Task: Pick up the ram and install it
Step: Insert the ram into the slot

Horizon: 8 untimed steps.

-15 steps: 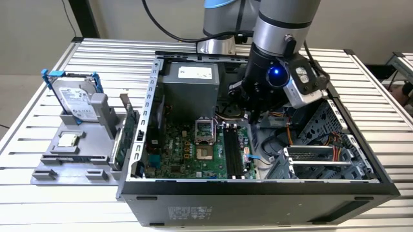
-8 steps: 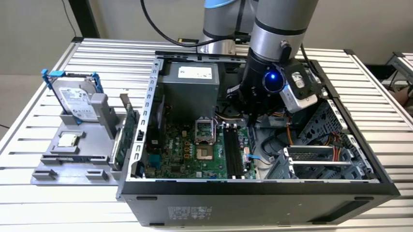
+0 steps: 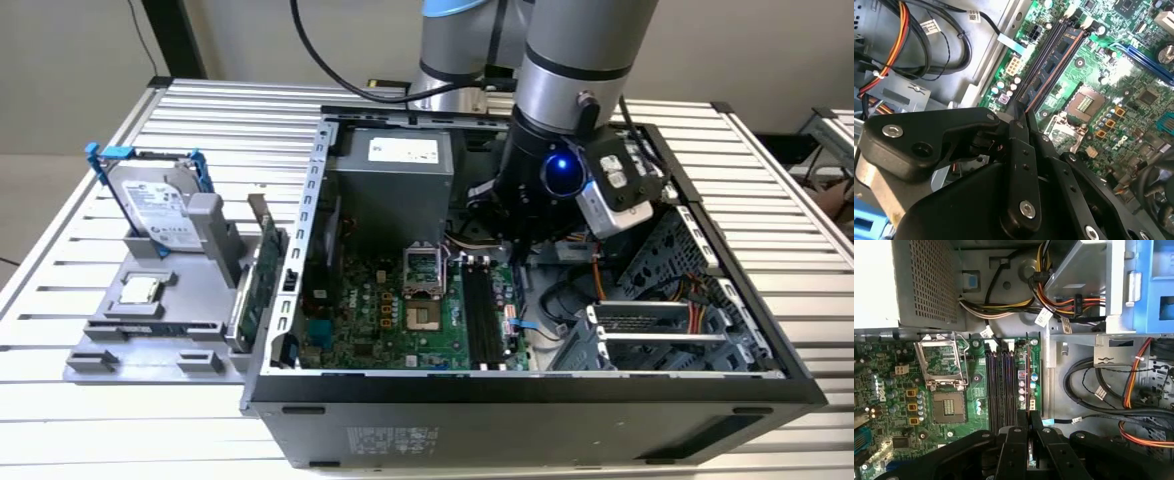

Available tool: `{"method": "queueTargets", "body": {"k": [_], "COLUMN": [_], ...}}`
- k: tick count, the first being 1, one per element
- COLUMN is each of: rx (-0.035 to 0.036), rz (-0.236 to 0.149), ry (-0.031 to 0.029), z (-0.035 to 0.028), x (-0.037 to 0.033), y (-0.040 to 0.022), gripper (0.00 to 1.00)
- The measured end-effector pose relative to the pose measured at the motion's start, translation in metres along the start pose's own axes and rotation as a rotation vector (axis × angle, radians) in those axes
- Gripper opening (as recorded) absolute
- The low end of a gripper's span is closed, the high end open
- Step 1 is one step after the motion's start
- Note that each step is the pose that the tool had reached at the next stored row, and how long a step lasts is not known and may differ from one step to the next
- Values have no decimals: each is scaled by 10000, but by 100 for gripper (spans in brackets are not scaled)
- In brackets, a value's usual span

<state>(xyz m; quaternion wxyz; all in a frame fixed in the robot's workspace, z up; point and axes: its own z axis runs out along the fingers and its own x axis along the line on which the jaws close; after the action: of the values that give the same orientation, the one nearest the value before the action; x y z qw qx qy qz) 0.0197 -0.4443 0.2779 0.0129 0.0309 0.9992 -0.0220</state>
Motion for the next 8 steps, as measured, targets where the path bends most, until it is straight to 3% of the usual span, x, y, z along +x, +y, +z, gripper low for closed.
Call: {"method": "queueTargets", "body": {"k": [8], "rx": [1], "rz": [-89], "ry": [-5], "z": [147], "x": [2], "y": [-10], "gripper": [0]}}
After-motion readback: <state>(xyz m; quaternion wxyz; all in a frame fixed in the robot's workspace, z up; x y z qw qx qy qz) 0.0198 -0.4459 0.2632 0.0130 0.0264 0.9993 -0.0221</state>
